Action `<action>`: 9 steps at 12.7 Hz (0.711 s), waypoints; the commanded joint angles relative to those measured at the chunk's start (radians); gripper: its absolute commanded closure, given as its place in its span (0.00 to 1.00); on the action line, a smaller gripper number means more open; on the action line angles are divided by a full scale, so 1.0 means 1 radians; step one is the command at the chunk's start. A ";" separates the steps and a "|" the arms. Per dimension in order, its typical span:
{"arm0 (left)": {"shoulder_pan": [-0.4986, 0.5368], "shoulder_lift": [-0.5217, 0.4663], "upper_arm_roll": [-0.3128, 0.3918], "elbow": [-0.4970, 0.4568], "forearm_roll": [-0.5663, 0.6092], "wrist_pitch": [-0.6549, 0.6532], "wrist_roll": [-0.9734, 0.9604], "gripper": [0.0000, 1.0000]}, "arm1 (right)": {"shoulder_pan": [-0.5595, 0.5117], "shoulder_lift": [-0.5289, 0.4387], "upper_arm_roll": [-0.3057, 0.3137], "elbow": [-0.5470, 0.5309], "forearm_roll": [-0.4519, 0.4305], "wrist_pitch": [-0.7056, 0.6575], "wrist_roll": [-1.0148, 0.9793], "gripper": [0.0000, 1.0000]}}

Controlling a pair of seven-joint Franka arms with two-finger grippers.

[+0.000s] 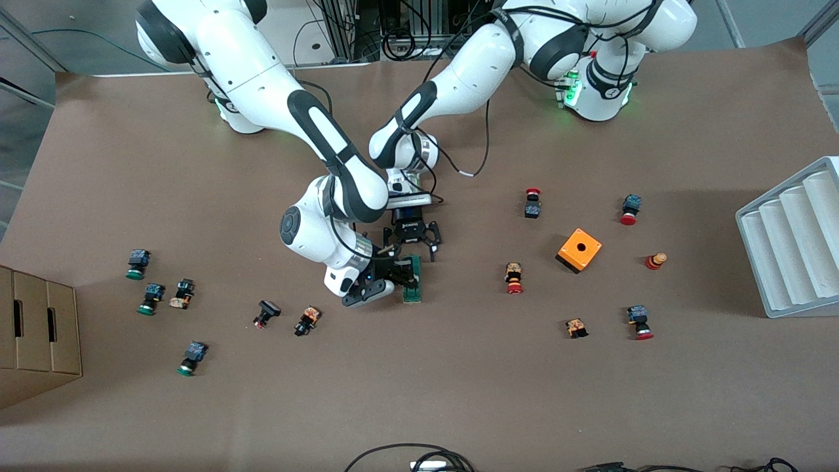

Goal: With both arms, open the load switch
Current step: 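Swing the white handle down toward the switch base with the right gripper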

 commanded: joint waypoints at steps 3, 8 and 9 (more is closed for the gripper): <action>-0.020 0.063 0.002 0.030 0.012 0.003 -0.034 0.00 | 0.013 -0.055 0.005 -0.068 0.033 0.013 -0.026 0.90; -0.020 0.063 0.002 0.030 0.012 0.003 -0.034 0.00 | 0.013 -0.056 0.005 -0.076 0.032 0.013 -0.028 0.90; -0.020 0.063 0.002 0.030 0.012 0.003 -0.034 0.00 | 0.013 -0.058 0.005 -0.077 0.033 0.013 -0.034 0.90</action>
